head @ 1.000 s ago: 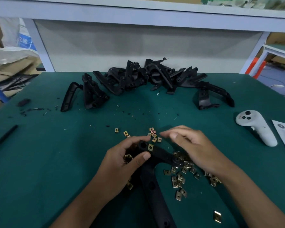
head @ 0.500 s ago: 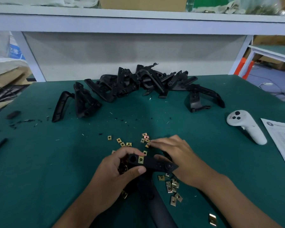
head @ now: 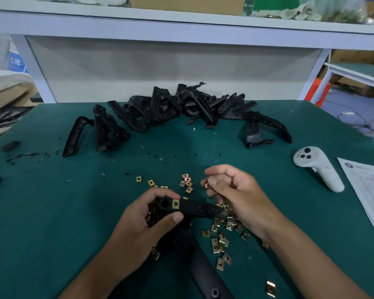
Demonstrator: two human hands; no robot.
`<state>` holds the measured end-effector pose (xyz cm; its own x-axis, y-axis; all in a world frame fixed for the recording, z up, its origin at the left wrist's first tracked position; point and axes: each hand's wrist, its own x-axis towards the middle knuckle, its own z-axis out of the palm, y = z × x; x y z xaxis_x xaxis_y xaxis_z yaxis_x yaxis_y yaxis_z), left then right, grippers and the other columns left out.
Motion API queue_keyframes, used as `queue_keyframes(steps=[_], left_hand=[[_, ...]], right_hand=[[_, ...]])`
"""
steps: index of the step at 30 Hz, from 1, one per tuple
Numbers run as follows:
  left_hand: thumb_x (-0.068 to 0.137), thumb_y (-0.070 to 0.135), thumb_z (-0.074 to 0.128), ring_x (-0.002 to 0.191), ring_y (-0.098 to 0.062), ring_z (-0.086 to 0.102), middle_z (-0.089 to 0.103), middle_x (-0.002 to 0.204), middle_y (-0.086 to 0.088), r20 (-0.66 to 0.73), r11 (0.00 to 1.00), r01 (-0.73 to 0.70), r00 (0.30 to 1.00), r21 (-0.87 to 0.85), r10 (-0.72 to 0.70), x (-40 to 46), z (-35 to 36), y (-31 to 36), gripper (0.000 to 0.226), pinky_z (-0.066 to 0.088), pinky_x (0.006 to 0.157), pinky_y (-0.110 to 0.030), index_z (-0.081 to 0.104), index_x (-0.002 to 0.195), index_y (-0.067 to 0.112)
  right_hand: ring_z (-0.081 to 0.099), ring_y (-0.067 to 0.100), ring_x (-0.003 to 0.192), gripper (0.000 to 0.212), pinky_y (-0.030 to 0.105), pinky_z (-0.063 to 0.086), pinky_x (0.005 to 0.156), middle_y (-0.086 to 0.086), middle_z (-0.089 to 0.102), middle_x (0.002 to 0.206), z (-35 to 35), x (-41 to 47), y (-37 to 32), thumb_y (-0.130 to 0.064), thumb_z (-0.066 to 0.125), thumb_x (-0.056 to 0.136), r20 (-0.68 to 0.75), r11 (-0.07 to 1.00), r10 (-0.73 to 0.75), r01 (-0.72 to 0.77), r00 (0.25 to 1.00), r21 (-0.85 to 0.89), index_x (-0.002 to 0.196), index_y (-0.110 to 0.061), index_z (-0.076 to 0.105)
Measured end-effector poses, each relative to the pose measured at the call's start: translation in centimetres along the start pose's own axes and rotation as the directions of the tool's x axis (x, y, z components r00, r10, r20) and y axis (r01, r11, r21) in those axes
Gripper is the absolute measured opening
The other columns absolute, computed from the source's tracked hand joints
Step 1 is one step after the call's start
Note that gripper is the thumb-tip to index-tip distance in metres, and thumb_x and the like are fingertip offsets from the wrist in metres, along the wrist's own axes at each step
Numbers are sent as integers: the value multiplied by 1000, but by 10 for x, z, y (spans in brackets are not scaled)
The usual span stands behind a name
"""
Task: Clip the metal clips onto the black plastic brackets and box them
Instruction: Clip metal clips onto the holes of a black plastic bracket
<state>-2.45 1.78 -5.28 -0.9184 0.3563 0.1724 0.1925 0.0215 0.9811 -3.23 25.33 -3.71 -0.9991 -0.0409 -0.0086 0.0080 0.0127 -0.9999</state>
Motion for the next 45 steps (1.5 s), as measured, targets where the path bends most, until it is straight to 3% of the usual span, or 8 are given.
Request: queue_keyframes(steps=[5, 11, 18, 24, 28, 34, 41, 45], left_hand=[[81, 34, 79, 76, -1, 67, 72, 87, 10, -12, 1000, -11, 1000, 8, 11, 0, -1, -3, 23, 51, 69, -12, 69, 101, 39], [74, 52, 74, 77, 0, 65, 70, 91, 11, -30, 997, -21, 999, 72, 23, 0, -1, -6, 35, 51, 71, -13, 68, 107, 40], [79, 35, 76, 76, 1, 65, 71, 88, 12, -22, 998, -18, 1000, 53, 19, 0, -1, -3, 25, 50, 69, -12, 69, 102, 42], [69, 27, 91, 73, 3, 61, 69, 85, 15, -38, 997, -28, 999, 73, 30, 1, 0, -2, 35, 48, 69, -10, 69, 94, 42], [67, 29, 84, 74, 4, 63, 70, 86, 15, -41, 997, -45, 998, 64, 48, 1, 1, -3, 30, 47, 70, -8, 70, 91, 41], [70, 30, 88, 77, 3, 64, 71, 91, 13, -48, 994, -66, 996, 87, 70, 2, 1, -6, 32, 48, 72, -8, 70, 93, 42], [70, 37, 85, 79, 2, 65, 71, 92, 12, -53, 991, -79, 995, 112, 85, 1, 1, -6, 30, 48, 71, -8, 69, 95, 41], [69, 42, 84, 84, 0, 67, 72, 96, 13, -77, 987, -99, 991, 126, 110, 1, 1, -5, 31, 48, 74, -7, 70, 96, 42]], right_hand=[[73, 19, 101, 33, 22, 54, 73, 4, 76, 115, -2, 1, -4, -4, 72, 89, 58, 989, 24, -32, 998, 144, 119, -16, 65], [73, 15, 97, 36, 17, 53, 72, 7, 77, 111, -1, 1, -5, 4, 75, 85, 25, 987, 12, -16, 1000, 157, 115, -13, 66], [63, 1, 77, 23, 24, 44, 72, 6, 77, 109, 0, -2, -10, -9, 73, 89, 59, 996, -15, 10, 998, 90, 109, -18, 67], [68, 5, 83, 24, 17, 50, 69, 0, 76, 108, 7, -8, -17, -16, 78, 80, 131, 999, 14, -21, 991, 49, 100, -27, 69], [71, 14, 92, 22, 22, 54, 79, 2, 77, 102, 11, -11, -18, -17, 79, 79, 180, 999, 38, -42, 983, 21, 92, -35, 73], [72, 15, 92, 20, 23, 56, 79, 4, 78, 103, 11, -13, -23, -16, 77, 81, 193, 997, 65, -73, 979, 35, 87, -35, 75], [72, 17, 90, 21, 33, 52, 82, 8, 78, 102, 11, -13, -22, -19, 80, 74, 162, 993, 93, -103, 982, 53, 92, -19, 70], [72, 17, 85, 22, 28, 54, 76, 11, 78, 96, 10, -13, -22, -17, 81, 71, 172, 987, 122, -137, 978, 81, 89, -16, 69]])
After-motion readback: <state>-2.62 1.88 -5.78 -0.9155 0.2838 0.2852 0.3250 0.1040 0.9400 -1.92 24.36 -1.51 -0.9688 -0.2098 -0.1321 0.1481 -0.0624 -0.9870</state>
